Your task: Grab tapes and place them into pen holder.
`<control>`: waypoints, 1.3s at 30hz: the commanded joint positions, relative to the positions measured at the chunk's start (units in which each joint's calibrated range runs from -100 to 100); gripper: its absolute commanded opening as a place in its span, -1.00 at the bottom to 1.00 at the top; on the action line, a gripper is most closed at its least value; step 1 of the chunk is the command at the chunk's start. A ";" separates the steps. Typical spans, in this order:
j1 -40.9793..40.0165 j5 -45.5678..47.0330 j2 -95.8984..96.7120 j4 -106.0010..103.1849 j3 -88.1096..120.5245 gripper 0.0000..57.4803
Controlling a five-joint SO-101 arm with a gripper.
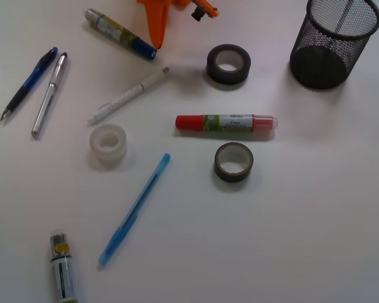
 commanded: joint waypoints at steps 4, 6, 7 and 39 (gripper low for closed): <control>-0.15 2.00 -0.64 -10.17 -2.20 0.58; -0.15 2.00 -0.64 -10.17 -2.20 0.59; -0.15 2.00 -0.64 -10.17 -2.20 0.59; -1.05 0.20 56.14 10.22 -83.73 0.59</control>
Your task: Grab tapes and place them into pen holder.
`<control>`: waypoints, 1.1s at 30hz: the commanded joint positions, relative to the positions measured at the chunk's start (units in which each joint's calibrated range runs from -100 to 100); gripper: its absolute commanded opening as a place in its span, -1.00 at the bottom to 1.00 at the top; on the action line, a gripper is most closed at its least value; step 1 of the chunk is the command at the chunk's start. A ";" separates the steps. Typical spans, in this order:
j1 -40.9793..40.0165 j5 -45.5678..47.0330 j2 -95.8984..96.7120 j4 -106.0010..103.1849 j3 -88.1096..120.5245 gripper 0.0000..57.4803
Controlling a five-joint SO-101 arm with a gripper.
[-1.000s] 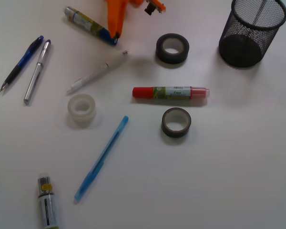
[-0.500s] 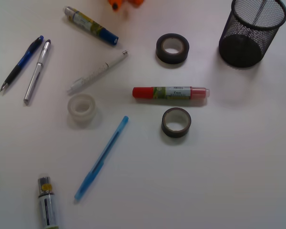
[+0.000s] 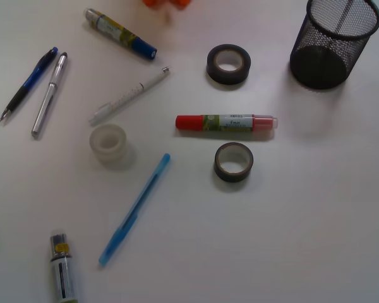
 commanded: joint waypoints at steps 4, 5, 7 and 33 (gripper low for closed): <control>2.90 -10.65 38.45 14.87 -20.69 0.59; 2.97 -12.21 41.85 15.22 -20.69 0.59; 2.67 -14.60 47.55 15.22 -20.69 0.59; 3.20 -20.71 77.72 7.35 -29.74 0.59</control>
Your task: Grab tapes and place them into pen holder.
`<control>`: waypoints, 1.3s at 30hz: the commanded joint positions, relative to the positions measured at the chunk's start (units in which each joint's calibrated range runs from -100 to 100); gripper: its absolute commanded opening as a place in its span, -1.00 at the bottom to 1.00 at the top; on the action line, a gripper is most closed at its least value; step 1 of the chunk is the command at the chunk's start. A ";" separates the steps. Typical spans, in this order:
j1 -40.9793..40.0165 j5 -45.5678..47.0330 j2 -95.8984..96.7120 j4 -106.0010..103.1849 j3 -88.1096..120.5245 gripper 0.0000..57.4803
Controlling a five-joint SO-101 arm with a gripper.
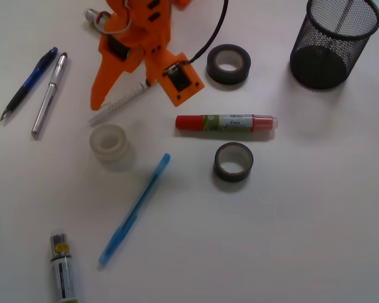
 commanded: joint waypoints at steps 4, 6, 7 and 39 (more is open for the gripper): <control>-0.80 0.15 6.29 2.00 -12.26 0.59; -1.25 0.59 8.41 2.00 -13.80 0.59; -1.77 0.93 9.52 1.91 -14.53 0.59; -3.72 -2.98 22.35 4.54 -14.44 0.41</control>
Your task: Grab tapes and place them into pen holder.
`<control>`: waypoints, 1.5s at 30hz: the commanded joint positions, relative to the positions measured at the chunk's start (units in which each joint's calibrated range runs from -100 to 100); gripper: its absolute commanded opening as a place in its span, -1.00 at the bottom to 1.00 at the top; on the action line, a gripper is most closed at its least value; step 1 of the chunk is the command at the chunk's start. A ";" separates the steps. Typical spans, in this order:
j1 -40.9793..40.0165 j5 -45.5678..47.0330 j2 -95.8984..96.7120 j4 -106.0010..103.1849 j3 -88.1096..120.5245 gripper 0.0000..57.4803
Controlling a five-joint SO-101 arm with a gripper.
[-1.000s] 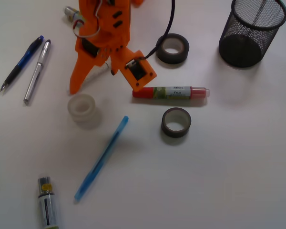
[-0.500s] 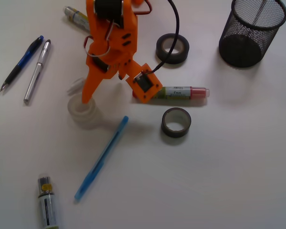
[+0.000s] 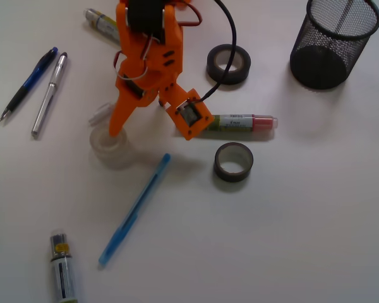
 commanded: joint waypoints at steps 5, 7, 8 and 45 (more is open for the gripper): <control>0.28 -1.42 0.67 3.45 -0.15 -0.26; -0.09 -1.37 0.67 3.36 -0.15 -0.61; -0.31 -1.32 0.67 3.27 -0.15 -0.77; -40.02 -9.23 -44.13 8.79 -6.76 -0.99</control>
